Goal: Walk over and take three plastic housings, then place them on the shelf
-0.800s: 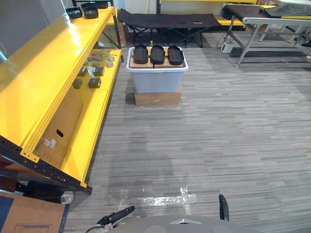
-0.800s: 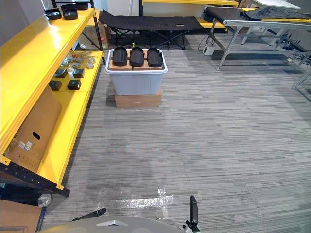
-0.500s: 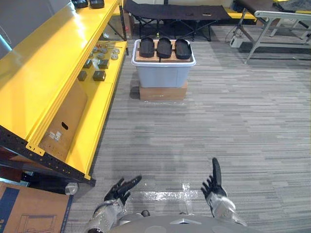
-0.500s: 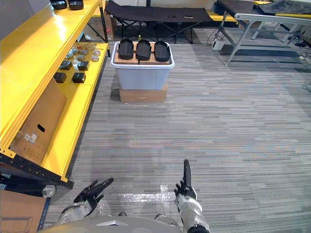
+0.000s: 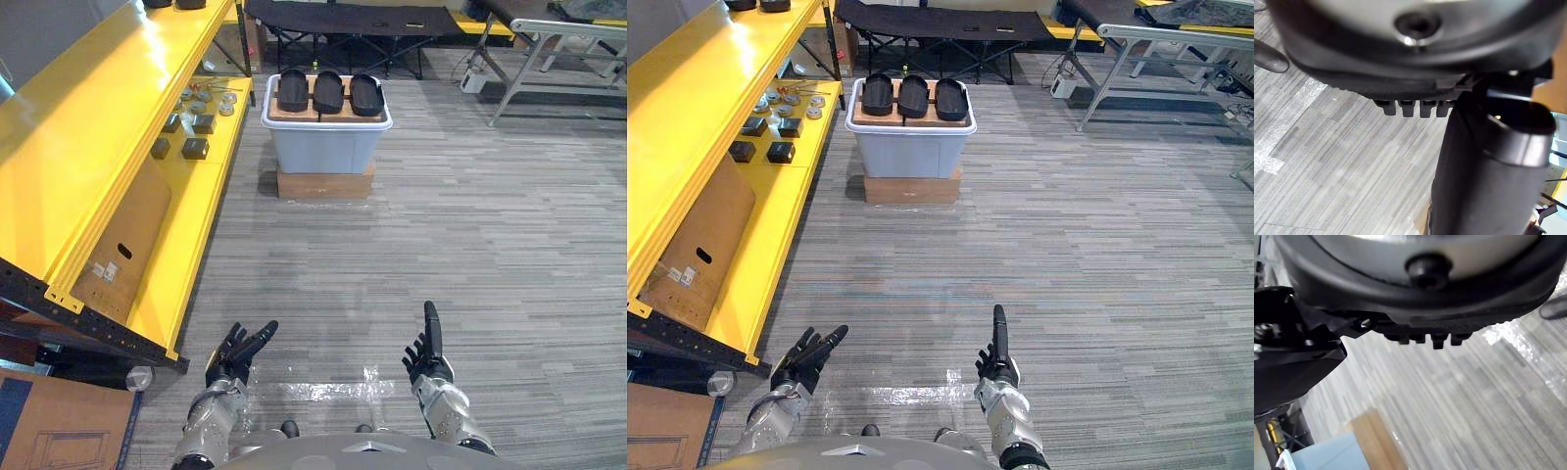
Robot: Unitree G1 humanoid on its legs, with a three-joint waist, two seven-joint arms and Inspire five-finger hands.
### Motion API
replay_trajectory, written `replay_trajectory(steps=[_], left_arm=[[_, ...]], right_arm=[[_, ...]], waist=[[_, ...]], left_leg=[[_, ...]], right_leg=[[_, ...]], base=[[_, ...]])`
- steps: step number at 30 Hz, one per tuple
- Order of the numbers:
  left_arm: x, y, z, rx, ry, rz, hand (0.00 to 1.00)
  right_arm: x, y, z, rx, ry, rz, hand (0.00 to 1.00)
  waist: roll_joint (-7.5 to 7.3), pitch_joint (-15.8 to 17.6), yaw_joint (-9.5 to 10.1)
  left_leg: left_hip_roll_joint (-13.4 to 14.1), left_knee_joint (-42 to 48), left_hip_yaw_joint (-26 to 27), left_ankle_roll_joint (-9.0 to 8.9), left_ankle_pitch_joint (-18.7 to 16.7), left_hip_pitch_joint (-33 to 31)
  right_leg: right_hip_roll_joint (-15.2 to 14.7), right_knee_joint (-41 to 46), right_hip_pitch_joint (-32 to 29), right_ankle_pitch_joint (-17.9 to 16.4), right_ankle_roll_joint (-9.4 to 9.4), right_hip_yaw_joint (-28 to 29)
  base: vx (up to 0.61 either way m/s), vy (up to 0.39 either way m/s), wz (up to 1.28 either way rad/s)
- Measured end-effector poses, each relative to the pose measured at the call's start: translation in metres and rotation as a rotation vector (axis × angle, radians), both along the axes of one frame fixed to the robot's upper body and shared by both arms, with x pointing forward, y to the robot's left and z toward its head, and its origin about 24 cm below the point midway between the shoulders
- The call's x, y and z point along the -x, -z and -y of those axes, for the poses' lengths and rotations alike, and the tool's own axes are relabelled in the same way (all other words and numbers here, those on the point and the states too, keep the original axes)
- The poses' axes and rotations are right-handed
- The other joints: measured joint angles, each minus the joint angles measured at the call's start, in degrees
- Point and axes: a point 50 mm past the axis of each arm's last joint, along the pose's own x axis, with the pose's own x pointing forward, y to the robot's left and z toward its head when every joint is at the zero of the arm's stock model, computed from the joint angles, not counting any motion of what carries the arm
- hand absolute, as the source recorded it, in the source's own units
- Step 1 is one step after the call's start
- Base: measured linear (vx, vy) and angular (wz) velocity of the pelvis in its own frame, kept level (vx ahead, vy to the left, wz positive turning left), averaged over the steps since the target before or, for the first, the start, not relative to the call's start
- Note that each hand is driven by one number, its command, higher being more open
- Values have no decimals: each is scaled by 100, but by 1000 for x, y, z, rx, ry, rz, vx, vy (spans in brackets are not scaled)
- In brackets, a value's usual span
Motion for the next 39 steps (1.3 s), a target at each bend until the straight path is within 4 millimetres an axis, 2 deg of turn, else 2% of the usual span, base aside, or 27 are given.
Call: replay_trajectory(steps=[6, 14, 16, 17, 18, 19, 21, 22, 24, 26, 28, 29, 30, 31, 32, 33, 34, 35, 36, 37, 38, 39], left_arm=[[15, 6, 1, -21, -7, -55, 100], [15, 7, 5, -32, 9, -65, 100], [13, 6, 6, -37, 21, -62, 100], [12, 6, 7, -49, 39, -61, 100], [11, 5, 7, -58, 52, -61, 100], [11, 3, 6, -86, 73, -52, 100], [10, 2, 5, -107, 90, -49, 100], [10, 1, 2, -147, 117, -57, 100], [7, -2, -1, -181, 146, -43, 100], [-1, -8, -1, -227, 184, 0, 100], [-1, -9, -1, -249, 202, 4, 100], [0, -9, -1, -249, 203, 1, 100], [0, -9, -1, -251, 203, 1, 100], [0, -9, -2, -256, 198, 3, 100], [1, -9, -2, -258, 188, -3, 100], [3, -7, 0, -256, 184, -11, 100], [8, -5, 0, -251, 178, -23, 100], [8, -5, -2, -254, 175, -21, 100], [7, -5, 1, -232, 156, -20, 100], [7, -4, 5, -211, 137, -23, 100], [7, -3, 7, -196, 125, -25, 100], [9, -1, 13, -168, 114, -28, 100]], right_arm=[[7, 4, -10, -29, -2, -18, 100], [19, 10, -12, -6, -32, -70, 100], [20, 11, -12, 9, -32, -83, 100], [19, 10, -11, 17, -32, -85, 100], [18, 10, -10, 19, -32, -85, 100], [16, 9, -12, 25, -42, -80, 100], [13, 7, -11, 43, -46, -57, 100], [11, 6, -7, 59, -45, -43, 100], [13, 6, -6, 67, -40, -48, 100], [21, 8, -4, 73, -35, -68, 100], [30, 11, -2, 92, -52, -94, 100], [35, 13, 0, 94, -54, -107, 100], [37, 13, 1, 93, -53, -111, 100], [38, 13, 2, 87, -53, -107, 100], [35, 12, 5, 86, -67, -96, 100], [34, 11, 9, 91, -77, -92, 100], [33, 9, 14, 102, -98, -84, 100], [31, 9, 14, 100, -102, -75, 100], [29, 7, 17, 109, -104, -69, 100], [26, 5, 23, 126, -110, -63, 100], [24, 4, 24, 131, -111, -58, 100], [25, 4, 26, 138, -111, -61, 100]], waist=[[-43, 24, -38], [-98, 57, 26], [-134, 78, 48], [-129, 100, 59], [-100, 100, 86], [-82, 177, 115], [-72, 317, 117], [-62, 344, 90], [-56, 347, 75], [-76, 362, 74], [-125, 388, 77], [-113, 395, 74], [-97, 397, 70], [-69, 376, 76], [57, 353, 72], [178, 326, 60], [311, 178, 73], [272, 159, 53], [303, 173, 22], [494, 253, 11], [549, 303, 38], [543, 382, 114]], left_leg=[[0, -5, -8, 30, 59, -9], [-63, -2, -77, 129, 76, -74], [-99, 106, -43, 289, -69, -150], [-75, 307, -53, 408, -210, -274], [-30, 493, -25, 444, -301, -392], [60, 931, 24, 490, -522, -557], [62, 1233, 21, 531, -731, -527], [106, 1395, -6, 518, -877, -445], [132, 1358, -81, 487, -905, -334], [42, 1215, -175, 474, -908, -159], [-134, 1179, -243, 374, -996, 56], [-193, 1202, -319, 289, -1180, 182], [-202, 1244, -353, 277, -1280, 230], [-189, 1437, -399, 193, -1549, 241], [-45, 1676, -399, 33, -1861, 233], [96, 1796, -387, -189, -2017, 232], [365, 2341, -259, -417, -2092, 84], [438, 3020, -109, -436, -2084, -241], [791, 4443, 191, -693, -1905, -873], [1284, 5799, 329, -626, -1218, -1428], [1470, 6361, 340, -489, -680, -1667], [1519, 6842, 283, -479, -854, -1965]], right_leg=[[-3, 8, -2, 2, -3, -21], [-92, 126, -66, -5, 21, -111], [-259, 678, -308, -201, 160, -145], [-345, 1149, -564, -226, 197, -147], [-407, 1580, -809, -223, 194, -144], [-655, 2818, -1414, -138, 111, -141], [-826, 3776, -1905, -271, -97, -98], [-730, 3666, -2027, -449, -52, -16], [-495, 2846, -2025, -423, 6, 34], [-166, 1242, -2042, -49, 339, 219], [-163, 919, -2056, 95, 279, 409], [-139, 1018, -2061, 114, 152, 480], [-138, 1143, -2061, 49, 41, 480], [-122, 1438, -2098, -113, -217, 460], [-6, 1686, -2102, -222, -386, 447], [124, 1769, -2089, -272, -458, 373], [310, 1684, -1967, -308, -504, 300], [311, 1573, -1907, -229, -456, 304], [418, 1409, -1745, 164, -618, 262], [638, 1147, -1397, 109, -743, 216], [720, 1006, -1190, 104, -776, 216], [755, 875, -840, 32, -876, 321]], base=[[-72, -9, 2], [-39, 22, 6], [5, 104, 10], [1, 119, 1], [1, 139, -14], [15, 122, -15], [65, 138, -9], [111, 127, 3], [178, 90, 18], [262, 44, 30], [319, -16, 30], [362, -52, 33], [250, -53, 29], [420, -121, 19], [376, -123, 11], [537, -137, -5], [416, -72, -3], [505, -117, 2], [493, -152, 13], [499, -159, 6], [551, -128, -13], [540, -100, -42]])
